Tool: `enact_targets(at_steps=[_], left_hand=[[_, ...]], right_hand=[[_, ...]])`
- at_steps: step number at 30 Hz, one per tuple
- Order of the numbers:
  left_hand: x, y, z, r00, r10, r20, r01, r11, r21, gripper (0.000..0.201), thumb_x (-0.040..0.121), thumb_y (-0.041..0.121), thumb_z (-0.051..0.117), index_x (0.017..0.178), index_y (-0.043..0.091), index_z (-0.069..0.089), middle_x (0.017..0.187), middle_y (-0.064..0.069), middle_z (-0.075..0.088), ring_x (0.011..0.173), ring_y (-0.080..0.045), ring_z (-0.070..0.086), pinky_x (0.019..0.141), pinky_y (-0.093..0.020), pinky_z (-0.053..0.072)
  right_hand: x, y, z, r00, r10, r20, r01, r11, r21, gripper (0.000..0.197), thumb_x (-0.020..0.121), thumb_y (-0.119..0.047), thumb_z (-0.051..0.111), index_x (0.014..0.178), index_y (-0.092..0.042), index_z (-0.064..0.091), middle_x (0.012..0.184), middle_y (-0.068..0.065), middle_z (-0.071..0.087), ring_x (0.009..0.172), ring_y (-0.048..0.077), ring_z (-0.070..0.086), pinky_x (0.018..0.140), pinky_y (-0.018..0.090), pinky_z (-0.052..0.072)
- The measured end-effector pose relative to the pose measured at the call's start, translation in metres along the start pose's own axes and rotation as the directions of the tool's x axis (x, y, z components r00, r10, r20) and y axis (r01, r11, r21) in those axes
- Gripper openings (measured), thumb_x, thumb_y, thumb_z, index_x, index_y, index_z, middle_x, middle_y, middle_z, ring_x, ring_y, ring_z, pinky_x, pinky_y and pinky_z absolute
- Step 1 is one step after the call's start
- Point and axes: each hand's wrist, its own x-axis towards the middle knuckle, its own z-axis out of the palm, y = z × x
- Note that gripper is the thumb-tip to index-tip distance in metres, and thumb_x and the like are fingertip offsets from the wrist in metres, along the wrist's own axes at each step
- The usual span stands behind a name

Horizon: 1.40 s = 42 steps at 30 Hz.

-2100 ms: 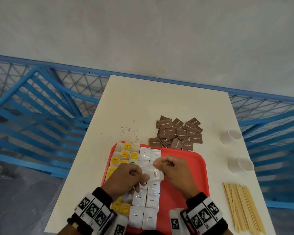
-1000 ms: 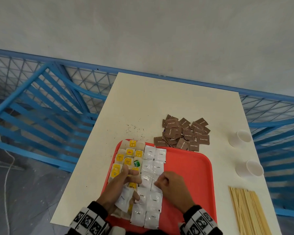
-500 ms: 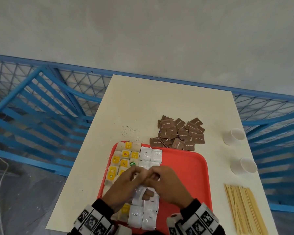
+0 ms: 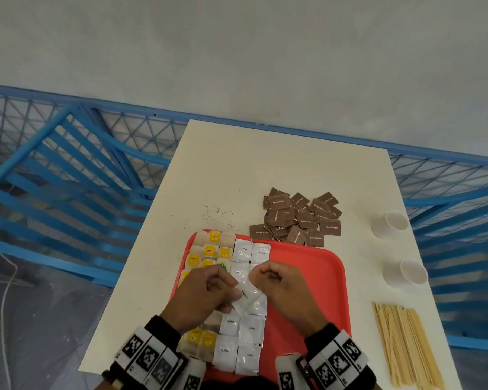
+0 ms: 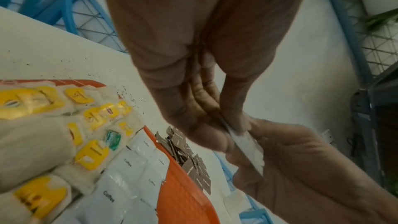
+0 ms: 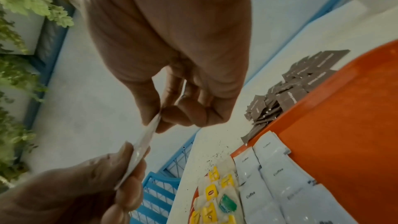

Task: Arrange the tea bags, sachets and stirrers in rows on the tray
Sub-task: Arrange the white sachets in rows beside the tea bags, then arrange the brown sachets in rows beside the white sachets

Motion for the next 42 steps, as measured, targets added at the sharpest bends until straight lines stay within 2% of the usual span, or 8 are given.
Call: enact_targets(at_steps=[4,10,13,17,22,31,34,42], left_hand=[[0.01,0.0,-0.009,0.985,0.119,-0.122,-0.107,0.989,0.097,0.021,0.077,0.006,0.082,0.09,0.009,0.067,0.074,-0.019,0.067,0.063,-0.021,0.06,0.063,-0.035,0.054],[0.011,0.01,0.004,0.961,0.199,0.193,-0.256,0.907,0.336,0.024,0.081,0.007,0.077,0.096,0.019,0.062,0.07,0.001,0.073,0.073,-0.016,0.068,0.07,-0.025,0.052],[0.011,0.003,0.004,0.982,0.159,0.098,-0.181,0.94,0.29,0.024,0.079,0.025,0.082,0.095,0.023,0.064,0.071,0.001,0.068,0.069,-0.014,0.062,0.066,-0.024,0.05],[0.002,-0.022,0.002,0.979,-0.007,0.202,-0.07,0.926,0.37,0.027,0.076,0.03,0.084,0.083,0.018,0.062,0.063,0.006,0.061,0.057,-0.006,0.055,0.059,-0.025,0.047],[-0.005,-0.052,-0.001,0.971,-0.082,0.227,-0.025,0.901,0.433,0.031,0.074,0.027,0.086,0.073,0.014,0.058,0.051,0.013,0.057,0.049,0.0,0.051,0.055,-0.016,0.041],[-0.014,-0.095,-0.024,0.974,-0.196,0.117,0.115,0.865,0.488,0.025,0.075,0.002,0.08,0.075,0.02,0.064,0.061,0.009,0.066,0.057,0.0,0.061,0.062,-0.022,0.054],[-0.015,-0.1,-0.039,0.975,-0.192,0.111,0.104,0.839,0.534,0.022,0.079,-0.001,0.07,0.076,0.02,0.068,0.069,0.002,0.071,0.063,-0.009,0.066,0.073,-0.038,0.06],[-0.012,-0.093,-0.043,0.993,-0.114,0.026,0.086,0.865,0.495,0.014,0.085,0.018,0.076,0.074,0.02,0.067,0.068,0.006,0.071,0.06,-0.002,0.064,0.063,-0.022,0.054]], right_hand=[[-0.008,0.005,-0.007,0.985,0.081,0.149,-0.063,0.991,-0.121,0.007,0.091,-0.011,0.066,0.086,-0.006,0.067,0.074,-0.001,0.067,0.058,0.003,0.055,0.057,0.017,0.043],[-0.011,0.003,-0.002,0.971,-0.006,0.239,0.086,0.942,-0.326,0.015,0.079,-0.018,0.081,0.09,-0.013,0.071,0.071,-0.008,0.067,0.047,-0.003,0.048,0.051,0.009,0.033],[-0.011,0.01,-0.004,0.987,0.056,0.149,-0.027,0.981,-0.192,0.016,0.081,-0.017,0.08,0.083,-0.006,0.068,0.067,-0.003,0.064,0.049,0.003,0.055,0.051,0.018,0.04],[-0.018,0.02,-0.003,0.977,0.156,0.148,-0.148,0.987,-0.069,0.022,0.083,-0.017,0.078,0.089,0.0,0.065,0.067,0.002,0.066,0.051,0.015,0.06,0.049,0.024,0.043],[-0.012,0.036,0.008,0.978,0.069,0.195,0.006,0.933,-0.359,0.011,0.083,-0.021,0.077,0.077,-0.012,0.074,0.074,0.001,0.073,0.051,0.003,0.058,0.055,0.015,0.044],[0.0,0.077,0.038,0.916,0.227,0.332,0.036,0.776,-0.63,0.015,0.085,-0.011,0.069,0.076,-0.022,0.067,0.063,-0.017,0.057,0.056,-0.005,0.056,0.058,0.008,0.044],[0.005,0.086,0.039,0.897,0.279,0.344,0.03,0.737,-0.675,0.032,0.084,-0.003,0.065,0.065,-0.028,0.058,0.061,-0.019,0.055,0.061,-0.011,0.06,0.067,0.02,0.055],[0.004,0.101,0.049,0.869,0.35,0.351,0.039,0.657,-0.753,0.022,0.078,-0.017,0.07,0.063,-0.027,0.058,0.085,-0.001,0.072,0.075,0.012,0.071,0.075,0.036,0.06]])
